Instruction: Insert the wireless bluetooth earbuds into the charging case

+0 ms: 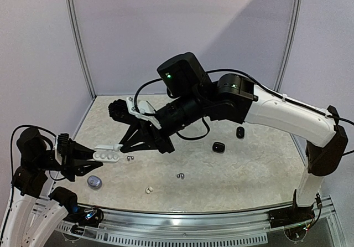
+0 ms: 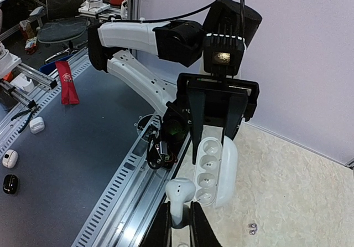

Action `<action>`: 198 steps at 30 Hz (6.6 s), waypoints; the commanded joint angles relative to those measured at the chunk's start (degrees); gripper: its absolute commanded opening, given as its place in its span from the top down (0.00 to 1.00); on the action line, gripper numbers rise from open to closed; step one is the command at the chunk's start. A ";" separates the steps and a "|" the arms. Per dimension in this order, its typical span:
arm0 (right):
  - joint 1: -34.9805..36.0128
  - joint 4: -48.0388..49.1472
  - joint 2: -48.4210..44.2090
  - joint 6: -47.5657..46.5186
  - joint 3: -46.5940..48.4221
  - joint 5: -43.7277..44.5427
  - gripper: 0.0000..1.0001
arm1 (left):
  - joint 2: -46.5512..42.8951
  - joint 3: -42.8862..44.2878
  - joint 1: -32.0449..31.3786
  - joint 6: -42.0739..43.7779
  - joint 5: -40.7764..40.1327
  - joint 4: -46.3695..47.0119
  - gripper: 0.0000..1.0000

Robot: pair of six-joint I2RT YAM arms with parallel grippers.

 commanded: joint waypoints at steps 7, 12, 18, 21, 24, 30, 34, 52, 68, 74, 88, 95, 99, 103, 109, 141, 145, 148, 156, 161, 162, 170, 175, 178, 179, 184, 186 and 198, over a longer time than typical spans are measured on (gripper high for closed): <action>1.35 -1.98 4.49 -1.97 4.21 6.38 1.00 | 0.48 0.45 -1.88 -1.02 -1.19 0.28 1.00; 1.79 -2.53 5.07 -1.90 4.10 8.25 1.00 | 0.29 0.05 -2.08 -1.65 -1.94 1.37 1.00; 1.99 -2.48 5.86 -2.21 4.16 9.01 1.00 | 0.35 -0.34 -2.19 -2.05 -2.25 2.20 1.00; 2.00 -2.21 6.12 -2.38 4.18 8.95 1.00 | 0.45 -0.46 -2.25 -2.41 -2.46 2.56 1.00; 1.96 -1.77 6.70 -2.30 4.47 8.75 1.00 | 0.56 -1.02 -2.28 -5.06 -2.87 5.04 1.00; 1.95 -0.91 7.43 -2.17 4.57 9.57 1.00 | 0.87 -1.54 -2.33 -7.66 -3.75 7.21 1.00; 1.96 0.00 7.80 -1.58 4.75 10.07 1.00 | 1.07 -1.59 -2.47 -8.08 -3.92 7.57 1.00; 2.03 1.24 9.14 0.13 6.52 12.80 1.00 | 0.23 -1.71 -2.49 -8.20 -4.37 7.12 1.00; 2.02 -1.34 9.92 -1.42 7.04 16.70 0.90 | 0.25 -1.95 -2.55 -9.34 -4.59 8.47 1.00; 1.98 -0.52 9.96 -1.51 7.06 16.69 0.79 | 0.17 -1.94 -2.55 -9.58 -4.43 8.54 1.00; 2.01 2.24 7.93 -0.04 5.97 17.09 0.67 | 0.17 -3.76 -2.27 -17.29 -8.56 12.22 1.00; 1.96 9.25 1.88 0.73 -0.32 20.22 0.60 | 0.30 -5.15 -1.79 -20.87 -10.34 13.66 1.00; 1.84 9.47 0.51 0.94 -0.49 20.62 0.59 | 0.40 -5.19 -1.56 -22.08 -11.51 13.79 1.00; 0.75 11.41 -1.51 2.69 -3.17 18.00 0.59 | 0.27 -5.04 -0.87 -22.98 -13.44 13.57 1.00; -4.79 10.69 -1.18 8.81 -8.37 15.94 0.65 | -1.16 -4.21 3.39 -24.61 -16.95 13.00 1.00; -5.63 -6.80 33.38 5.76 0.14 7.94 0.78 | -3.34 -4.64 10.01 -21.83 -16.78 10.31 1.00; -5.59 -7.90 31.81 5.12 -1.31 7.82 0.78 | -3.18 -4.81 10.01 -21.83 -16.62 10.50 1.00; -5.45 -9.28 30.75 4.76 -1.77 7.63 0.78 | -3.16 -4.81 10.01 -21.83 -16.52 10.62 1.00; -4.36 -11.86 28.67 4.19 -3.55 7.12 0.78 | -3.17 -5.01 10.01 -21.93 -16.26 10.81 1.00; -4.29 -12.58 27.23 4.03 -4.65 6.50 0.78 | -2.94 -5.02 10.01 -22.05 -16.04 10.98 1.00; -4.32 -12.47 26.88 4.03 -4.97 5.83 0.78 | -2.97 -5.05 9.95 -22.05 -16.01 10.93 1.00; -4.30 -13.00 26.82 4.63 -5.21 4.36 0.77 | -2.84 -5.10 9.92 -22.00 -15.80 11.09 1.00; -4.29 -11.55 27.14 7.14 -4.45 4.44 0.75 | -2.66 -5.14 9.92 -22.11 -15.58 11.20 1.00; -4.63 -11.48 27.31 9.05 -3.65 4.96 0.75 | -2.65 -5.15 9.87 -22.19 -15.40 11.29 1.00; -4.74 -11.87 27.60 9.74 -3.01 5.40 0.75 | -2.66 -5.18 9.83 -22.19 -15.36 11.33 1.00; -5.66 -13.22 27.96 13.93 -1.31 8.28 0.74 | -2.62 -5.30 9.61 -22.27 -15.21 11.47 1.00; -5.68 -13.52 27.62 14.38 -1.33 8.70 0.72 | -2.66 -5.30 9.50 -22.32 -15.13 11.56 1.00; -4.38 -13.92 28.41 16.23 -2.68 8.14 0.65 | -3.02 -5.34 9.30 -22.27 -15.04 11.60 1.00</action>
